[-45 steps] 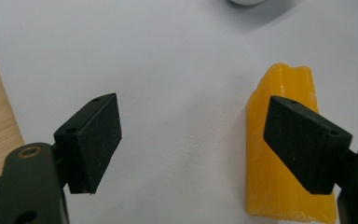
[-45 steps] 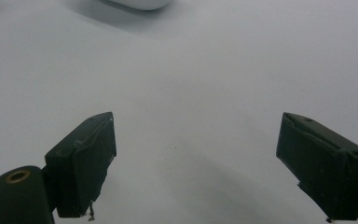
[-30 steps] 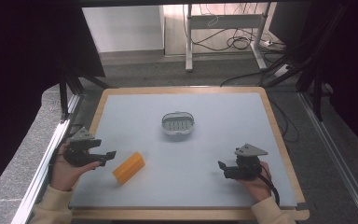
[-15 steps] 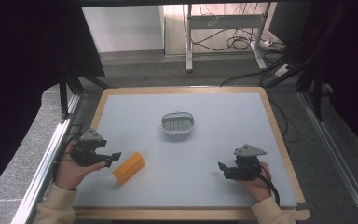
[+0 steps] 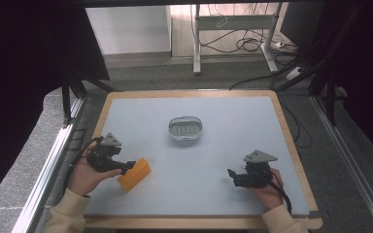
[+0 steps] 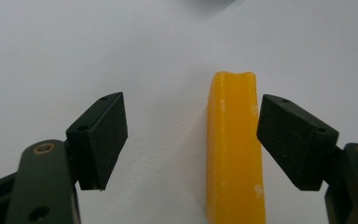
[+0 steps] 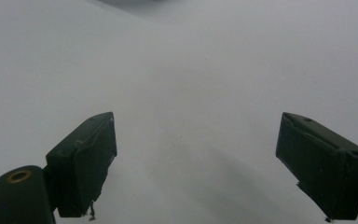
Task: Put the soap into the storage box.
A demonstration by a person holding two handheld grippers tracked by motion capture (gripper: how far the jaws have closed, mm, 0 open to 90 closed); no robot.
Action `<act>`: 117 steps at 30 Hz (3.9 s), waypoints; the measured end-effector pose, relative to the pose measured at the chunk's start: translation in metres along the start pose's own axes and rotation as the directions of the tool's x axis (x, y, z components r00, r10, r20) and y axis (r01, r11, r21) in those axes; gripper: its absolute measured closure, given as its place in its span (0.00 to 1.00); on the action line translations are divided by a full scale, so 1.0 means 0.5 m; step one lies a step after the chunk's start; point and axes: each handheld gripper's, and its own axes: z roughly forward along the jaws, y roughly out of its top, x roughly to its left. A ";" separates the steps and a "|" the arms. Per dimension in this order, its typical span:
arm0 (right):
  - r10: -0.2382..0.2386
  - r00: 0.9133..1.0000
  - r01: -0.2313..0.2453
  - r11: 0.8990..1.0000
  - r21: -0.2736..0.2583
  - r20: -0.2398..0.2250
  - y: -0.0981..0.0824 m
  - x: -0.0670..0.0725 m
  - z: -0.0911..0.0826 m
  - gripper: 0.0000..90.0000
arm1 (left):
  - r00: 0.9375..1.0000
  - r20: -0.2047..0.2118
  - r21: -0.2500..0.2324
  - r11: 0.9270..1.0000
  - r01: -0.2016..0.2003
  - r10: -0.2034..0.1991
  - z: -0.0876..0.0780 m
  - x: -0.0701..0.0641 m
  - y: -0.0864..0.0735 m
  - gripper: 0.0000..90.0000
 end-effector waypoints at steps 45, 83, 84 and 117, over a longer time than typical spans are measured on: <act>-0.023 0.999 0.022 1.000 0.006 0.028 -0.003 0.002 -0.003 0.15 | 1.000 -0.017 0.278 0.960 -0.003 0.008 0.132 -0.058 -0.010 0.54; -0.030 0.999 0.030 1.000 0.002 0.043 -0.003 0.000 -0.003 0.15 | 0.997 0.063 0.225 0.973 -0.046 0.033 0.080 -0.045 -0.004 0.69; -0.028 0.999 0.028 1.000 0.002 0.043 -0.003 0.001 -0.003 0.15 | 0.997 0.064 0.222 0.974 -0.046 0.033 0.079 -0.044 -0.004 0.69; -0.034 0.997 0.033 0.999 0.011 0.065 -0.007 0.000 -0.004 0.16 | 0.989 0.128 0.152 0.984 -0.096 0.077 0.053 -0.011 0.068 0.69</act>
